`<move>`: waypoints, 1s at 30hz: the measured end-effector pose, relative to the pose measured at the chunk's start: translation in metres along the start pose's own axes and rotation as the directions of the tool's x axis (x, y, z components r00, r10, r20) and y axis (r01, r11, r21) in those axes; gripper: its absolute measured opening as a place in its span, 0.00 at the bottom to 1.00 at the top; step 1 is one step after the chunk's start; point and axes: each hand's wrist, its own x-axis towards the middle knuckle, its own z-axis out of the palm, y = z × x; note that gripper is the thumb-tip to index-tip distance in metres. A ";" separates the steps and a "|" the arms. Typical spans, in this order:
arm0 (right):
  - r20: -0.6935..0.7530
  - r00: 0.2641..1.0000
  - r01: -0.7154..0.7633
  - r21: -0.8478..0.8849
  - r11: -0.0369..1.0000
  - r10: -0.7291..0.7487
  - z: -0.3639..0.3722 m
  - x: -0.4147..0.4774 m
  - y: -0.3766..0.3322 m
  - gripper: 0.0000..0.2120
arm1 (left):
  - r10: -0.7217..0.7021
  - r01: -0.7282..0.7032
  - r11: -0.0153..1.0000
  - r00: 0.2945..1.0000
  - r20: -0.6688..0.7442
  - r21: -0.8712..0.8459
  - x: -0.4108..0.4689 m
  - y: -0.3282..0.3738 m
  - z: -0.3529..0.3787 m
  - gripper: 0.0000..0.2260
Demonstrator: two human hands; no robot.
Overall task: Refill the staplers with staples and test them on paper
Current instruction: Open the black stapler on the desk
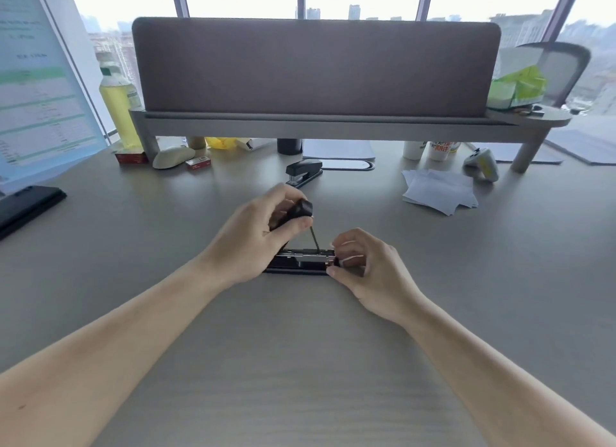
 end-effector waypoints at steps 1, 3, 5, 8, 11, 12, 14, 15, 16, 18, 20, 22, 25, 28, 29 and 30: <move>0.003 1.000 -0.002 -0.003 1.000 0.002 0.000 0.000 0.000 0.14 | -0.014 0.013 0.999 1.000 -0.017 -0.046 -0.004 -0.002 -0.007 0.08; 0.010 1.000 -0.003 -0.008 1.000 0.003 0.001 0.000 0.000 0.14 | -0.051 0.041 0.992 0.995 -0.084 -0.119 -0.015 -0.008 -0.018 0.11; 0.007 1.000 -0.004 -0.015 1.000 0.005 0.002 0.000 0.001 0.14 | -0.099 0.067 0.978 0.982 -0.161 -0.197 -0.026 -0.018 -0.029 0.12; 0.008 1.000 -0.008 -0.025 1.000 0.008 0.002 0.001 0.002 0.14 | -0.178 0.115 0.952 0.962 -0.207 -0.284 -0.041 -0.034 -0.040 0.04; 0.012 1.000 0.000 -0.031 1.000 0.000 0.001 0.000 0.000 0.14 | -0.285 0.196 0.913 0.934 -0.216 -0.357 -0.052 -0.047 -0.049 0.06; 0.012 1.000 0.003 -0.033 0.999 -0.002 0.000 0.000 0.000 0.14 | -0.336 0.242 0.891 0.921 -0.197 -0.385 -0.055 -0.049 -0.051 0.06; 0.014 1.000 0.005 -0.039 0.999 -0.004 0.000 0.000 -0.001 0.14 | -0.428 0.336 0.842 0.893 -0.142 -0.423 -0.058 -0.054 -0.053 0.06; 0.014 1.000 0.006 -0.038 0.999 -0.005 0.000 0.000 -0.001 0.14 | -0.468 0.378 0.815 0.877 -0.113 -0.439 -0.060 -0.057 -0.054 0.06; 0.014 1.000 0.006 -0.036 0.999 -0.006 0.000 0.000 -0.001 0.14 | -0.502 0.413 0.787 0.861 -0.086 -0.459 -0.061 -0.059 -0.055 0.06; 0.012 1.000 0.009 -0.037 0.999 -0.008 0.000 0.000 0.000 0.14 | -0.541 0.452 0.738 0.840 -0.040 -0.501 -0.062 -0.061 -0.057 0.05; 0.013 1.000 0.013 -0.044 0.999 -0.013 0.000 0.000 0.000 0.14 | -0.552 0.463 0.716 0.834 -0.019 -0.523 -0.060 -0.060 -0.058 0.05; 0.016 1.000 0.015 -0.054 0.998 -0.014 0.000 -0.001 -0.001 0.14 | -0.546 0.467 0.726 0.838 -0.010 -0.505 -0.058 -0.058 -0.060 0.05; 0.026 1.000 0.007 -0.060 0.998 -0.006 0.000 -0.002 -0.001 0.15 | -0.532 0.492 0.759 0.846 0.031 -0.427 -0.054 -0.058 -0.068 0.05; 0.024 1.000 -0.004 -0.005 1.000 0.004 -0.002 -0.002 -0.003 0.16 | -0.512 0.496 0.794 0.858 0.053 -0.351 -0.045 -0.061 -0.082 0.15; 0.024 1.000 -0.004 0.022 1.000 0.003 -0.003 0.000 -0.003 0.15 | -0.512 0.494 0.805 0.858 0.038 -0.329 -0.040 -0.062 -0.087 0.18; 0.021 1.000 -0.007 0.055 0.998 0.006 -0.004 0.002 -0.003 0.12 | -0.520 0.498 0.812 0.854 0.011 -0.306 -0.033 -0.065 -0.091 0.20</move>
